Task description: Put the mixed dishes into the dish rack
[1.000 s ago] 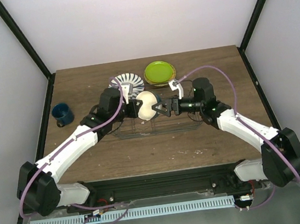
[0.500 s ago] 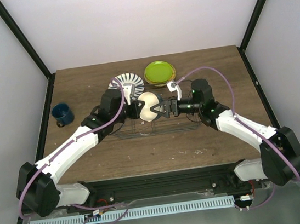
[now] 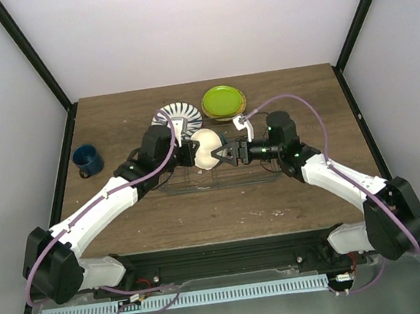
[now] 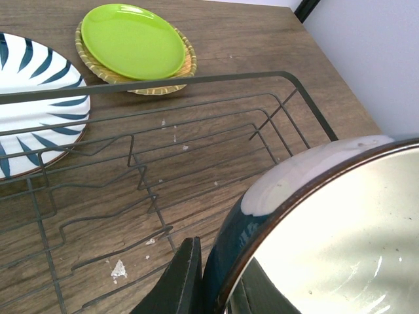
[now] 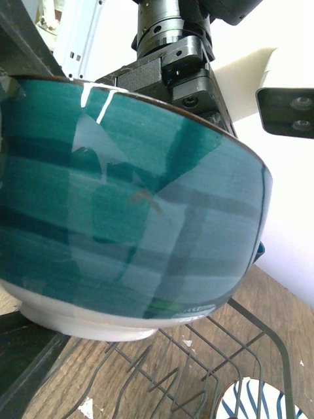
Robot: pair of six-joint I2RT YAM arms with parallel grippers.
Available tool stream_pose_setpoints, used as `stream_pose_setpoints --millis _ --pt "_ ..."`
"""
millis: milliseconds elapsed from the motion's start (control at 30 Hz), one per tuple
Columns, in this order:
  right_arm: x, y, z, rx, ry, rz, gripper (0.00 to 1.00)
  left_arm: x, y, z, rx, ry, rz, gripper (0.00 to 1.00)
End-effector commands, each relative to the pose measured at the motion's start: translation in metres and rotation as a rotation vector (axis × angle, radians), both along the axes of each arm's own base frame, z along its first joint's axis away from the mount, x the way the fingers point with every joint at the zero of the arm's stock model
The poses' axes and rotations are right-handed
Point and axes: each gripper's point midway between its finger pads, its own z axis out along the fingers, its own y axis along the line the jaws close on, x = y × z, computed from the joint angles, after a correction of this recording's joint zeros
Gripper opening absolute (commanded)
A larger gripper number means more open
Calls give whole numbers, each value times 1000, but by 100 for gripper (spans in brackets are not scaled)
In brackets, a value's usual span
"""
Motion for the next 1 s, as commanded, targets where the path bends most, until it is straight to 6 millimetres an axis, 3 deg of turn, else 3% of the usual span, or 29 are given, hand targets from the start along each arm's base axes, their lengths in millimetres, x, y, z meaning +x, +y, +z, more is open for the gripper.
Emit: stream_pose_setpoints --millis 0,233,533,700,867,967 --pt "-3 5 -2 8 -9 35 77 5 -10 29 -85 -70 -13 0" --pt "-2 7 -5 8 -3 44 72 6 -14 25 -91 -66 -24 0" --pt "0 10 -6 16 -8 58 45 10 -19 6 -80 -46 -37 6" --pt "3 11 -10 9 -5 52 44 12 -26 -6 -88 -29 -52 9" --pt "12 9 -12 -29 -26 4 43 14 -27 -14 -86 -18 -50 24" --pt "18 7 -14 -56 -38 -26 42 14 -27 -16 -87 -10 -44 39"
